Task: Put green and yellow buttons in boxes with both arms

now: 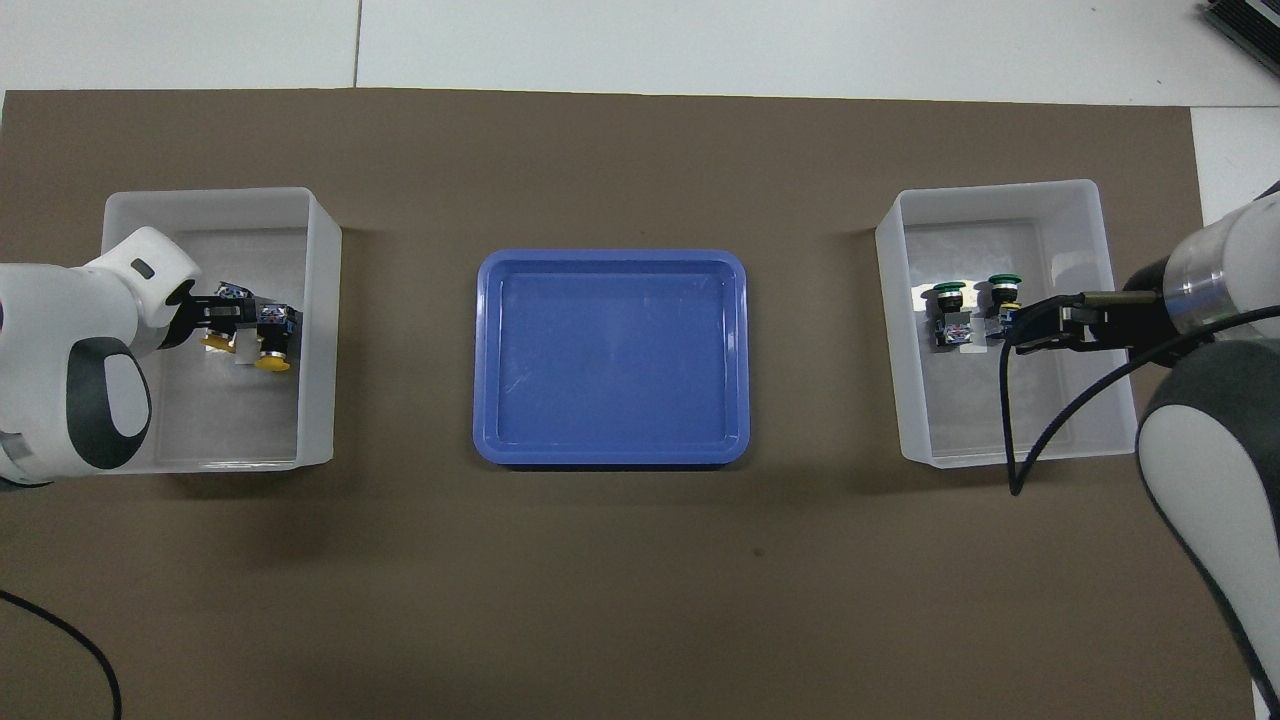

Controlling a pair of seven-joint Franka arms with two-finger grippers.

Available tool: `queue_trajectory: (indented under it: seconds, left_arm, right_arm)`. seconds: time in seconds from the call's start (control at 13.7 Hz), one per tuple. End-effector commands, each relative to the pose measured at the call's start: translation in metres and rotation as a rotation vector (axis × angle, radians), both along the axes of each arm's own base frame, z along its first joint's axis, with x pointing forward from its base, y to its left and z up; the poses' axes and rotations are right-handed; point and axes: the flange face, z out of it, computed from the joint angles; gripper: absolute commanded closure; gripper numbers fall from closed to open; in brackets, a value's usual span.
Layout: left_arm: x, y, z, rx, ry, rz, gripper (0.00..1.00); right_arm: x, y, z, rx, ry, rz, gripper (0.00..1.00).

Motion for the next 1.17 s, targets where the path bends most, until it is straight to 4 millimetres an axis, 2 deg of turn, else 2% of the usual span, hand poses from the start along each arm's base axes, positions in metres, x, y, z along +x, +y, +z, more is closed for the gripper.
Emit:
queue_trajectory:
  seconds: [0.0,0.15,0.22,0.51,0.66,0.8,1.09]
  left_arm:
    - [0.0,0.005,0.015,0.007,-0.022,-0.016,0.0]
    - [0.013,0.004,0.045,0.001,0.031,-0.024,0.0]
    - [0.018,0.004,0.069,-0.002,0.055,-0.027,0.0]
    - [0.013,-0.002,0.161,0.057,0.185,-0.055,0.0]
    - [0.004,-0.01,0.205,0.06,0.208,-0.04,0.0]
    - [-0.014,-0.036,0.244,0.066,0.225,-0.071,0.0]
    - [-0.05,-0.069,0.288,0.072,0.291,-0.06,0.0]
  right_arm:
    - [-0.001,-0.004,-0.001,0.03,-0.023,0.026,0.0]
    - [-0.001,-0.002,-0.002,0.031,-0.02,0.028,0.0]
    - [-0.001,-0.002,-0.002,0.032,-0.02,0.029,0.0]
    - [-0.009,-0.001,-0.011,0.045,0.001,0.022,0.0]
    - [-0.009,0.0,-0.011,0.045,0.001,0.024,0.0]
    - [-0.009,0.0,-0.012,0.045,0.003,0.025,0.0]
    - [-0.009,-0.001,-0.011,0.045,0.001,0.022,0.0]
